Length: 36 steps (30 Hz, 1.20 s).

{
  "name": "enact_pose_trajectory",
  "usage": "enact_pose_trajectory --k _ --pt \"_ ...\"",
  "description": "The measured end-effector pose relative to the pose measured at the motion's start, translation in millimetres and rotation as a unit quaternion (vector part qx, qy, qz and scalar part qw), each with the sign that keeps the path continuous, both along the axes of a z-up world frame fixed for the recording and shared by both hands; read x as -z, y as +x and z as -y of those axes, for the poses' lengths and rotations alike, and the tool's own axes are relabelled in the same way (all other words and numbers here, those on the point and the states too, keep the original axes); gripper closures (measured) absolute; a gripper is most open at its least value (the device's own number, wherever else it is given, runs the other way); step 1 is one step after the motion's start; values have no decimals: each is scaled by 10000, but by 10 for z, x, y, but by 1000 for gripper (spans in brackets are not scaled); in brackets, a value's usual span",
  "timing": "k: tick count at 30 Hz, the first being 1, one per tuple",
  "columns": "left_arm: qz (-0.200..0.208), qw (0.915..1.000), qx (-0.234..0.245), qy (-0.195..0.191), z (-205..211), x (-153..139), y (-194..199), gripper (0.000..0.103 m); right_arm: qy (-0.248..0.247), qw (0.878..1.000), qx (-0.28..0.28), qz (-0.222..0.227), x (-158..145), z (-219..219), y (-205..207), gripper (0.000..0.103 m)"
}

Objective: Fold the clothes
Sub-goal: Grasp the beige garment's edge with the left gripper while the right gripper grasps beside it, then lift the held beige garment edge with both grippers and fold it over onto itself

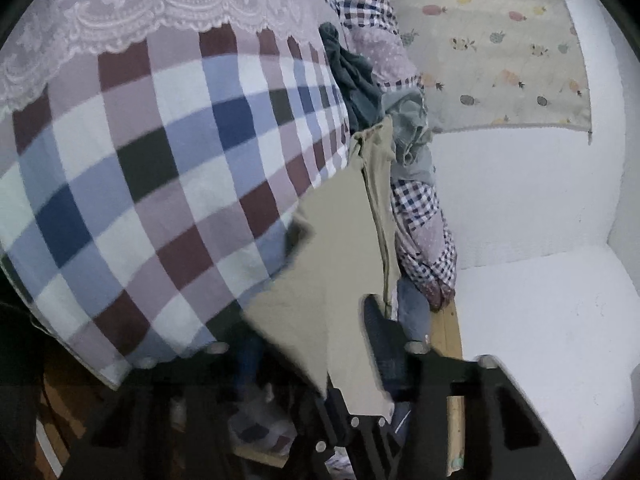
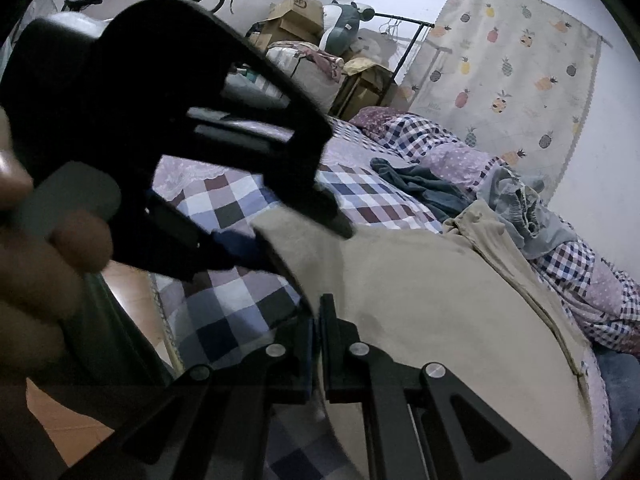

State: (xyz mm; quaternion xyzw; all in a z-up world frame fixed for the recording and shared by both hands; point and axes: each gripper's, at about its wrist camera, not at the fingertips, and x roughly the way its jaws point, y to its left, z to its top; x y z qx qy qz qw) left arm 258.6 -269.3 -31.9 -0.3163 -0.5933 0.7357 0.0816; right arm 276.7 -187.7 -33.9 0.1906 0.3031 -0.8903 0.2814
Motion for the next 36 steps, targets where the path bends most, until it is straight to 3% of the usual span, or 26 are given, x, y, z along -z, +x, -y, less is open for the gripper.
enact_pose_trajectory --k 5,7,11,16,29,36 --pt "-2 9998 -59 -211 21 -41 20 93 95 9998 155 -48 48 -19 -32 94" --pt "38 9995 -48 -295 13 -40 19 93 128 9997 198 -54 64 -29 -46 87" --pt "27 9987 -107 -490 -7 -60 41 95 196 9995 250 -61 88 -44 -57 83" --pt "-160 9984 -100 -535 20 -131 107 97 312 9989 311 -170 106 -80 -33 65" --pt "-988 9925 -48 -715 137 -620 287 102 1022 9893 787 -674 49 -450 -13 65" --pt "-1183 9911 -242 -566 212 -759 301 102 1399 9741 1657 -635 14 -1096 -158 65"
